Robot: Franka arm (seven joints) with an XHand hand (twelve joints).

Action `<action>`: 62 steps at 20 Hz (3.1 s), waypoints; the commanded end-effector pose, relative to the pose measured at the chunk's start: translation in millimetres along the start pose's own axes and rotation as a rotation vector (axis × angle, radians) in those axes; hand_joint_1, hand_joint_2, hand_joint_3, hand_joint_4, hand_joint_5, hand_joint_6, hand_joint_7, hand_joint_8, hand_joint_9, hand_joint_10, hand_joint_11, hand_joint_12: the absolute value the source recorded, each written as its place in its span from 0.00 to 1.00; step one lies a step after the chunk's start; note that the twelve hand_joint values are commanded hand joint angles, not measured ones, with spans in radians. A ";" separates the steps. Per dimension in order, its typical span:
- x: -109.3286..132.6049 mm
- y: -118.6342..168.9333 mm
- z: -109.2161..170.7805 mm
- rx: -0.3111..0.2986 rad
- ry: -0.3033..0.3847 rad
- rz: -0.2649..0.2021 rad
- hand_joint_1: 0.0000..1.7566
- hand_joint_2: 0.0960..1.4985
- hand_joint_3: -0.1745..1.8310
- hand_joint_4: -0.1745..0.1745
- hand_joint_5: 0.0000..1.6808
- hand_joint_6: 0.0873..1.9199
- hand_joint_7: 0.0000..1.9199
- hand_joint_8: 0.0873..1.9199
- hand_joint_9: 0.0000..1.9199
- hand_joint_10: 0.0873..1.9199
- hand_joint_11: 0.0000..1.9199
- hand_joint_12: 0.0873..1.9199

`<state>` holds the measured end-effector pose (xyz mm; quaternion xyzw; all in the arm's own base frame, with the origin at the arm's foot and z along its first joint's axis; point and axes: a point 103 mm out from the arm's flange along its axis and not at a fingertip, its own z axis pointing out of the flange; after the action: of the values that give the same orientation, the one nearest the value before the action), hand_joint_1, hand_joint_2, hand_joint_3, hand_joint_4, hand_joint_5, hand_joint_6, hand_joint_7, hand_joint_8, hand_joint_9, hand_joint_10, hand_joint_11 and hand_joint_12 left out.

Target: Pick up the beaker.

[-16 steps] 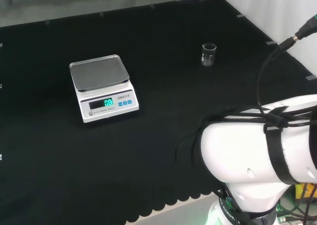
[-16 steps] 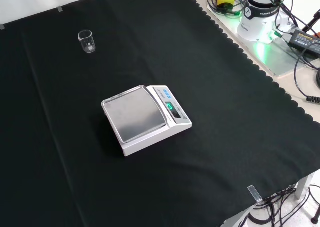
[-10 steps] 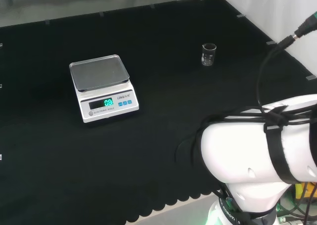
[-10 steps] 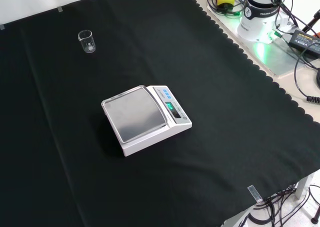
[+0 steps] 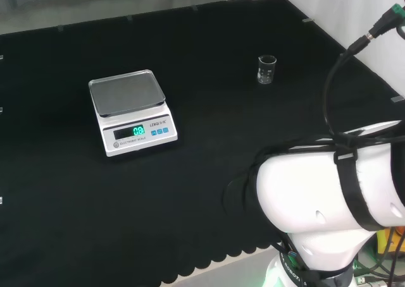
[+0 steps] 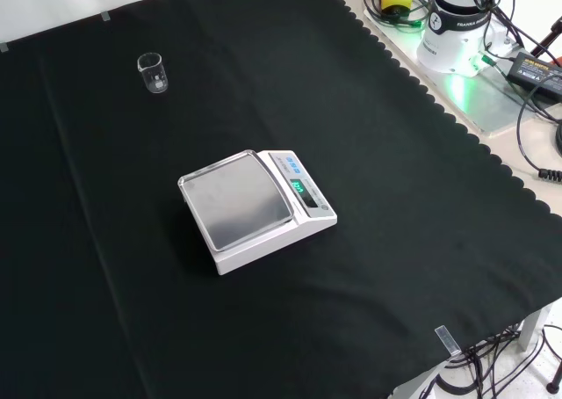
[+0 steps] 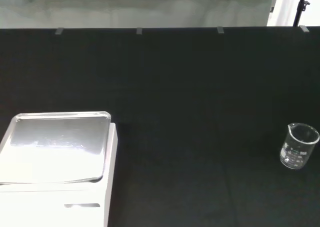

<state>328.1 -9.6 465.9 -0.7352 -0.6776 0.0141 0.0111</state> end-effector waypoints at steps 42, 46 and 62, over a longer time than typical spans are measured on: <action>-197.3 281.7 210.0 0.241 -0.200 0.421 0.12 0.56 0.13 0.15 0.24 0.00 0.10 0.34 0.11 0.43 0.12 0.77; -205.9 272.9 219.4 0.262 -0.191 0.438 0.13 0.56 0.13 0.15 0.24 0.00 0.10 0.34 0.11 0.43 0.12 0.77; -210.8 248.9 259.9 0.362 -0.044 0.487 0.12 0.56 0.13 0.13 0.22 0.00 0.09 0.34 0.11 0.43 0.13 0.77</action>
<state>553.2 -241.7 211.3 -0.8601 -0.4734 0.1676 0.0894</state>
